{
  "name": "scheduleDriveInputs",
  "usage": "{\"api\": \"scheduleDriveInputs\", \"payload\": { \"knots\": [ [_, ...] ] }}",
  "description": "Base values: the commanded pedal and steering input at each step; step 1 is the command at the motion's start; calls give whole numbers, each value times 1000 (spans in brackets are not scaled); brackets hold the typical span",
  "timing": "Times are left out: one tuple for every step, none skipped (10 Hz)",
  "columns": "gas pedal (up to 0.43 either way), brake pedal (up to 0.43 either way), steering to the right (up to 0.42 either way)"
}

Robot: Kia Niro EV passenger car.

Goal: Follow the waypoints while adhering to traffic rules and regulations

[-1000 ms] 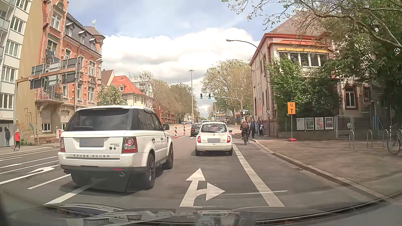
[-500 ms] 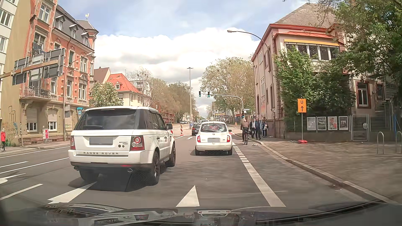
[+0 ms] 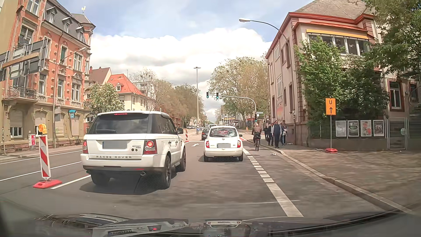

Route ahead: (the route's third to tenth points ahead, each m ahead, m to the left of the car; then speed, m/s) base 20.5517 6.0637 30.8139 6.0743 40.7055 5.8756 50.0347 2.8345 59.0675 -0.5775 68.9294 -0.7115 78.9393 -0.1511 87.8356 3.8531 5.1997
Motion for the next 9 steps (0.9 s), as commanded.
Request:
{"api": "scheduleDriveInputs", "payload": {
  "knots": [
    [59,0,6],
    [67,0,7],
    [67,0,8],
    [67,0,9],
    [67,0,10],
    [67,0,9],
    [67,0,10],
    [67,0,10],
    [47,0,9]
  ]
}}
